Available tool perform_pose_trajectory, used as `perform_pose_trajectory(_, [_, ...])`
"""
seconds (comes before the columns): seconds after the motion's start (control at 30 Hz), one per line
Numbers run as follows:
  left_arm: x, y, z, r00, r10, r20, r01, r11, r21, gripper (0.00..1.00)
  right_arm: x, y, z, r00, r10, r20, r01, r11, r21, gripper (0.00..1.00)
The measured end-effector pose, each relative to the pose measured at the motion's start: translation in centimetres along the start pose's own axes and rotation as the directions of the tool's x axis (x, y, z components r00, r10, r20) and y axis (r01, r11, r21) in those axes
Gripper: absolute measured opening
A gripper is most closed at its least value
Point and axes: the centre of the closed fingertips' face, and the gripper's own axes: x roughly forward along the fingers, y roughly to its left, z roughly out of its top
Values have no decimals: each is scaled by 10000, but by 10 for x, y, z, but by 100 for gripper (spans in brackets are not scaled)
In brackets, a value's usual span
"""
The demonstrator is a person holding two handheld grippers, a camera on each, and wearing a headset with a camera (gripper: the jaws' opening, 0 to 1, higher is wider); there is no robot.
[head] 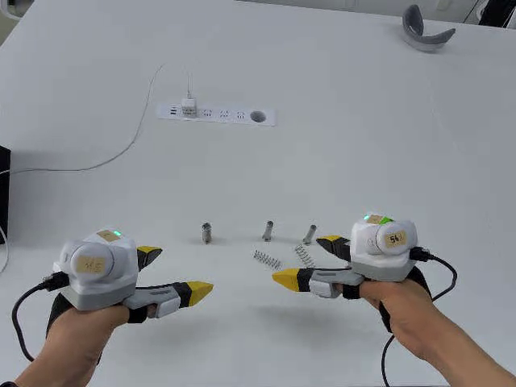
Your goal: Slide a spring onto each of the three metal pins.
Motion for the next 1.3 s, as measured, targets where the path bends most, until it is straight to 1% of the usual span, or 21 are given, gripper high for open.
perform_pose_trajectory(0.13, [3, -1, 1, 10000, -13, -21, 13, 10000, 6, 73, -6, -6, -1, 9998, -173, 131, 172, 9998, 69, 79])
perform_pose_trajectory(0.33, [10, -2, -1, 9998, -86, -196, 88, 9999, 120, 75, -12, -10, -2, 9993, -195, 309, 189, 9996, 198, 82])
perform_pose_trajectory(0.43, [14, -2, 1, 9997, -102, -220, 105, 9999, 136, 76, -13, -11, -6, 9995, -173, 262, 168, 9996, 215, 83])
perform_pose_trajectory(0.63, [25, -9, 6, 9991, -282, -315, 293, 9989, 364, 76, -18, -14, -13, 9996, -171, 212, 166, 9996, 233, 85])
perform_pose_trajectory(0.73, [31, -12, 6, 9983, -401, -435, 424, 9976, 540, 76, -21, -15, -18, 9998, -182, 125, 179, 9996, 231, 85])
perform_pose_trajectory(0.93, [43, -21, 11, 9951, -681, -721, 756, 9914, 1070, 75, -26, -20, -22, 9997, -224, 113, 221, 9993, 293, 86])
perform_pose_trajectory(1.03, [49, -28, 13, 9924, -839, -904, 962, 9852, 1415, 75, -29, -22, -23, 9997, -218, 112, 215, 9993, 315, 86])
perform_pose_trajectory(1.1, [54, -33, 12, 9893, -910, -1136, 1098, 9790, 1719, 75, -30, -23, -26, 9998, -203, 48, 202, 9993, 329, 86])
perform_pose_trajectory(1.23, [64, -45, 13, 9842, -1166, -1330, 1408, 9717, 1898, 75, -33, -24, -29, 9998, -210, 41, 208, 9991, 360, 86])
perform_pose_trajectory(1.3, [67, -50, 13, 9818, -1248, -1429, 1520, 9682, 1987, 75, -34, -25, -30, 9998, -202, 46, 200, 9991, 379, 86])
